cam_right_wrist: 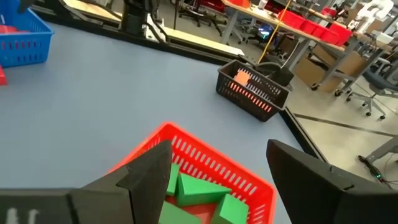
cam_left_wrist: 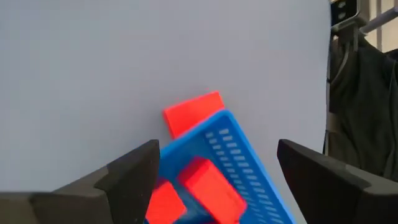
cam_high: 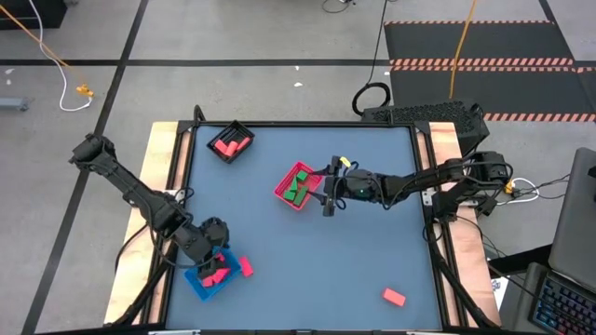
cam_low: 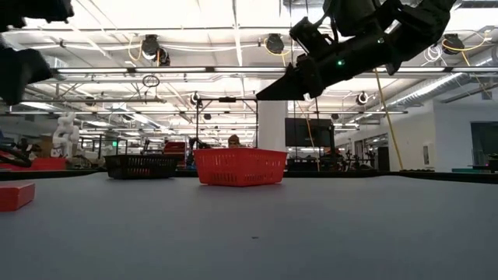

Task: Sort & place blocks by color
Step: Put the red block into the blue bin

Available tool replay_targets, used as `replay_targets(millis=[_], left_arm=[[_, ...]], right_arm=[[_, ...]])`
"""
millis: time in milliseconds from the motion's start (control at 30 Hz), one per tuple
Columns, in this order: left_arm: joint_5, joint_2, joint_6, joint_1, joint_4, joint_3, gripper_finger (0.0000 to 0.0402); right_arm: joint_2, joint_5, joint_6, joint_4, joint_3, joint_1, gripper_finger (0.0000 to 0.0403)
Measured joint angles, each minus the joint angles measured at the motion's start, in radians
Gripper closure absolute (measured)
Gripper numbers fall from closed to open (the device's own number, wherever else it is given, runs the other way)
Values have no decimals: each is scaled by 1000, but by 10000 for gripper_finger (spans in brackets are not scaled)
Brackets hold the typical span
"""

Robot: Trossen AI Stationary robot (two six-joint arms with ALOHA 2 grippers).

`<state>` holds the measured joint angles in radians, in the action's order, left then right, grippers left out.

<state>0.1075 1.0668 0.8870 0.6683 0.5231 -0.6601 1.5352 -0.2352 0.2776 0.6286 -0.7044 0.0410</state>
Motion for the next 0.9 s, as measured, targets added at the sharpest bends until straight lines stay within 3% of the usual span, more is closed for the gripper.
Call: replay_targets(millis=[233, 533, 667, 900], left_arm=[[-4, 0, -54, -138, -12, 0, 99], [-192, 124, -87, -241, -52, -19, 161], [-224, 259, -147, -241, -39, -124, 186], [-241, 467, -223, -240, 172, -362, 201]], right_arm=[[0, 0, 2, 17, 0, 0, 147], [0, 0, -11, -54, 0, -1, 147], [0, 0, -12, -52, 0, -2, 147], [0, 0, -87, -76, 0, -12, 147]])
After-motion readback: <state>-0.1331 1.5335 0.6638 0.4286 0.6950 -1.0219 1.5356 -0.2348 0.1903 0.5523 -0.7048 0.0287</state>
